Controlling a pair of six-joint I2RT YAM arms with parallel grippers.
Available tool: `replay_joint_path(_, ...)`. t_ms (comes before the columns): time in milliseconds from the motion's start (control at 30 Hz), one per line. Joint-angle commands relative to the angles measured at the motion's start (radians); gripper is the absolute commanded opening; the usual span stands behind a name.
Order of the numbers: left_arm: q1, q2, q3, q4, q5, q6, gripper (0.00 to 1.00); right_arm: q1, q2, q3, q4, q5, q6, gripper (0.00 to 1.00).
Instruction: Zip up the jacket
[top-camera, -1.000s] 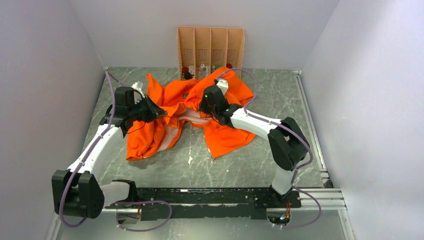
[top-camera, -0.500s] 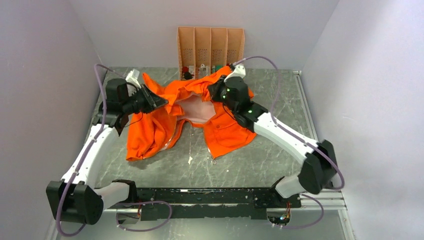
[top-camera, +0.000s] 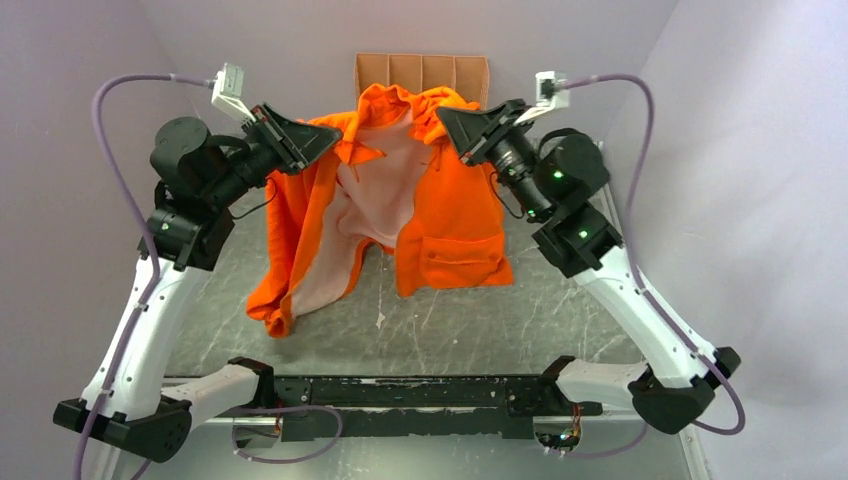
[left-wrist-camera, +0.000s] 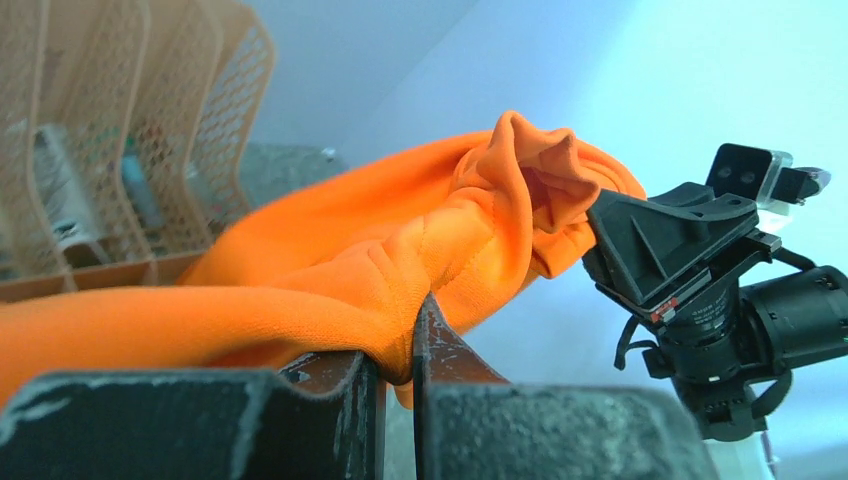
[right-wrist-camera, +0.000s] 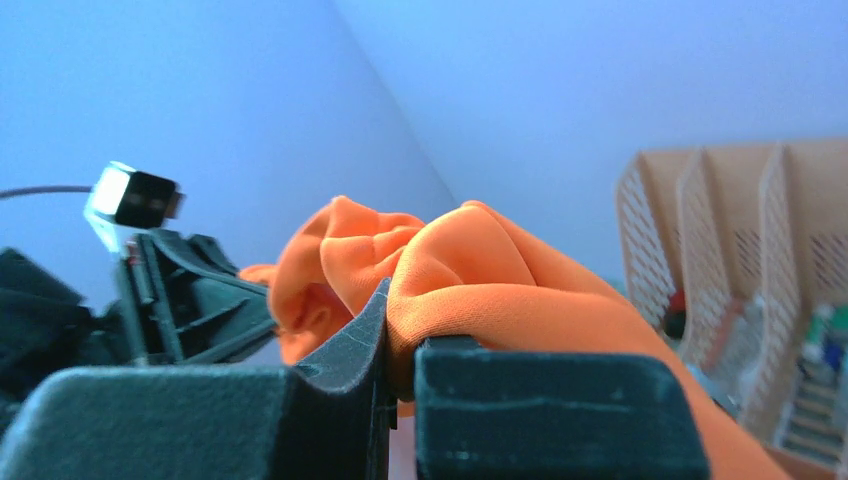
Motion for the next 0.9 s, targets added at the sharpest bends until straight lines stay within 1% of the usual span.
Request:
replay_joint_path(0, -0.059, -0.037, 0.111, 0.123, -0.097, -0.026, 0.08, 0.007, -0.057, 0.116, 0.064, -0.140, -0.009, 0.00)
replay_joint_path(167, -0.063, -0.068, 0.206, 0.170, -0.115, -0.044, 0.08, 0.007, -0.093, 0.196, 0.037, -0.201, 0.010, 0.00)
replay_joint_path(300, -0.063, -0.088, 0.288, 0.174, -0.138, -0.029, 0.08, 0.007, -0.102, 0.255, 0.022, -0.282, 0.034, 0.00)
replay_joint_path(433, -0.063, -0.085, 0.396, 0.106, -0.203, 0.023, 0.08, 0.007, -0.089, 0.339, -0.020, -0.333, 0.051, 0.00)
replay_joint_path(500, -0.062, -0.073, 0.459, 0.056, -0.222, 0.046, 0.08, 0.007, -0.076, 0.396, -0.073, -0.348, 0.054, 0.00)
replay_joint_path(567, -0.061, -0.066, 0.483, 0.005, -0.228, 0.052, 0.08, 0.006, -0.074, 0.413, -0.126, -0.337, 0.047, 0.00)
replay_joint_path(700, -0.061, -0.061, 0.426, -0.047, -0.243, 0.056, 0.08, 0.006, -0.073, 0.378, -0.231, -0.189, 0.020, 0.00)
replay_joint_path(867, -0.061, -0.017, 0.224, -0.066, -0.240, 0.030, 0.08, 0.007, -0.041, 0.250, -0.281, -0.011, -0.026, 0.00)
